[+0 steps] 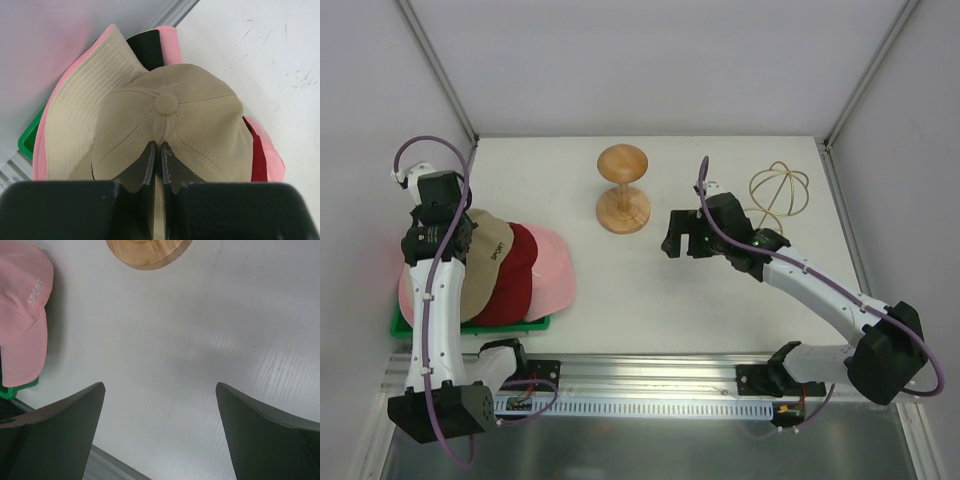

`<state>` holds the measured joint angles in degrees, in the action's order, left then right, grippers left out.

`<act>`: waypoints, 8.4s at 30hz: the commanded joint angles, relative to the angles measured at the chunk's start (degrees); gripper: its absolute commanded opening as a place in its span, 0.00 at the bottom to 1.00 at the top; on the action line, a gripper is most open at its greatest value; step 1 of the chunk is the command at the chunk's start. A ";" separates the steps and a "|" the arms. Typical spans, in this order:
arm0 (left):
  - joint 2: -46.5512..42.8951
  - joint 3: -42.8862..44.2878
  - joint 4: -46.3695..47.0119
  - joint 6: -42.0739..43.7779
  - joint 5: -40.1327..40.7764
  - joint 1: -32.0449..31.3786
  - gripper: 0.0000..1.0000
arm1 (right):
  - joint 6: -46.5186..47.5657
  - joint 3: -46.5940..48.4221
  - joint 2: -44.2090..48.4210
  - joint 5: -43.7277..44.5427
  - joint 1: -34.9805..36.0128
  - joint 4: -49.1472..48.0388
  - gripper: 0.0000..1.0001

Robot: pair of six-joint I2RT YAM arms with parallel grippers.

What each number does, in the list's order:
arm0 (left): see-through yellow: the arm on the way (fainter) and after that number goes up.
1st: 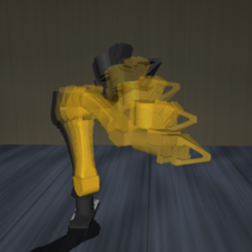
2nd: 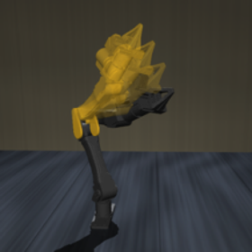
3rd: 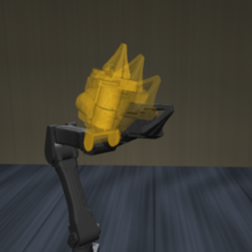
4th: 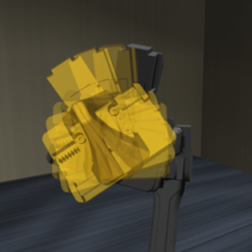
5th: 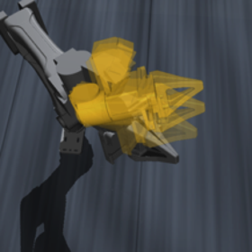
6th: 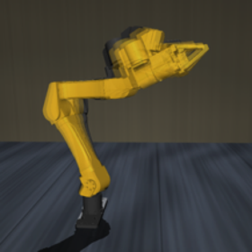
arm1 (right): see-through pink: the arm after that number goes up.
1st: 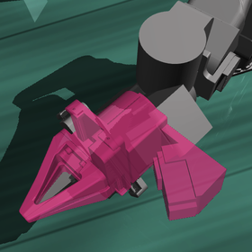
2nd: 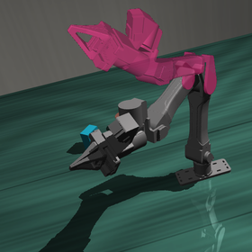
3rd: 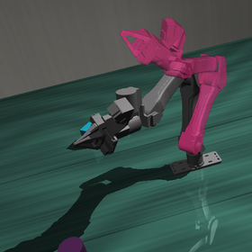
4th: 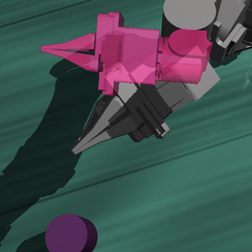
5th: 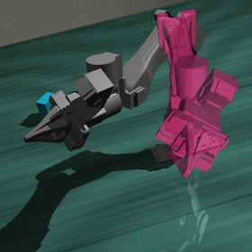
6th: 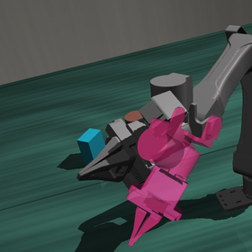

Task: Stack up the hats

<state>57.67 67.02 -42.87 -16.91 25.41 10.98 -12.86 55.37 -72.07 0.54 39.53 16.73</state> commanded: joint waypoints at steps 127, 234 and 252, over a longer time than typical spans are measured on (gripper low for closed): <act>66.44 48.12 52.80 8.38 -11.08 -71.36 0.48 | -7.62 25.58 6.86 -7.48 -52.80 17.63 0.99; -4.76 10.40 -9.68 -8.67 5.89 -20.65 0.00 | 2.40 29.09 -0.96 2.45 -3.49 20.71 1.00; -0.12 29.29 -3.10 -10.07 -19.26 -27.05 0.00 | 6.36 43.59 -2.02 1.58 -13.67 30.28 1.00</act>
<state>55.16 92.29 -51.13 -26.26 11.44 -12.34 -7.90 95.11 -74.76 3.57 30.22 44.16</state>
